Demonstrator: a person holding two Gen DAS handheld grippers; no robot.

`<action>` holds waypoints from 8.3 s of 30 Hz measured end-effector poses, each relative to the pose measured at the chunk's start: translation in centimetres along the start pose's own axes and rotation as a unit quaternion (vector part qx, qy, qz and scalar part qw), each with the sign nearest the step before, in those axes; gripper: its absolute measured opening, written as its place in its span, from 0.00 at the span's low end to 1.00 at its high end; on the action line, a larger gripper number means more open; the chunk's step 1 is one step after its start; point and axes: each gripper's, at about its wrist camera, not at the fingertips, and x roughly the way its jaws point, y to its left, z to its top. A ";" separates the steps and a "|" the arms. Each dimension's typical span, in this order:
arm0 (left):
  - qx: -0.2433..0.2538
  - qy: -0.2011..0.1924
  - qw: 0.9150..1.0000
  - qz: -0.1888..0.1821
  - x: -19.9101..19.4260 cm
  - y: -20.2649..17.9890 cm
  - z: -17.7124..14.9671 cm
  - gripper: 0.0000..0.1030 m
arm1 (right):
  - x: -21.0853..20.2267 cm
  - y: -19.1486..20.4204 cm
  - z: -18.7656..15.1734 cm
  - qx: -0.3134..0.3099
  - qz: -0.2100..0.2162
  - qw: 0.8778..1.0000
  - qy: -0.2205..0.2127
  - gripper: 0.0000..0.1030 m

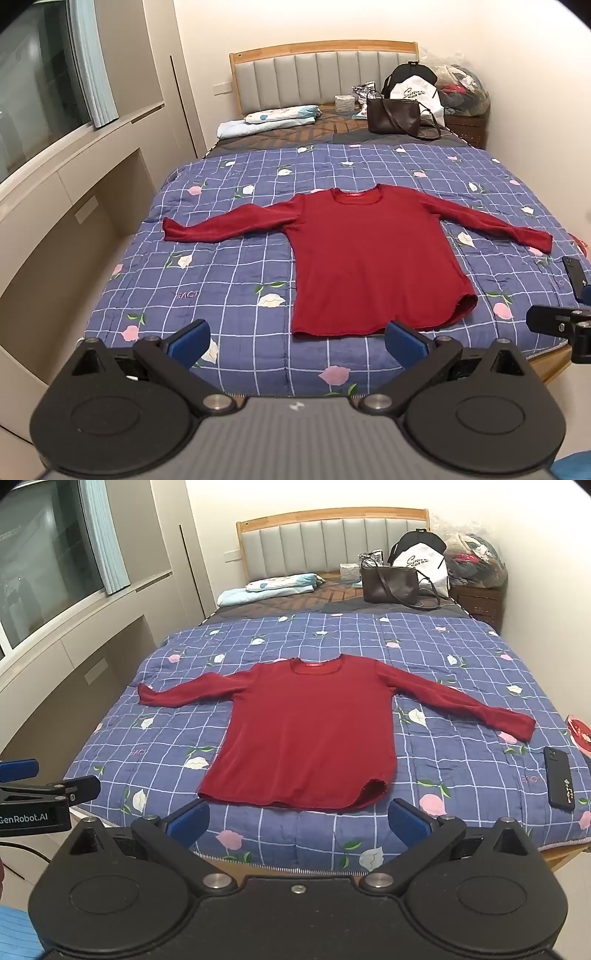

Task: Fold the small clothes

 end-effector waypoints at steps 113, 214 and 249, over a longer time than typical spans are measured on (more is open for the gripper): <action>0.016 0.056 0.998 0.029 6.3 -0.6 3.7 1.00 | 5.9 -1.5 3.1 0.035 -0.112 0.990 0.073 1.00; 0.056 0.261 0.962 0.062 59.9 -36.7 25.4 1.00 | 40.5 -60.1 15.1 0.430 -0.190 0.882 0.041 0.07; -0.190 0.123 0.971 -0.072 50.0 -4.5 34.0 1.00 | 43.5 -13.5 33.0 0.014 0.050 0.998 -0.036 0.06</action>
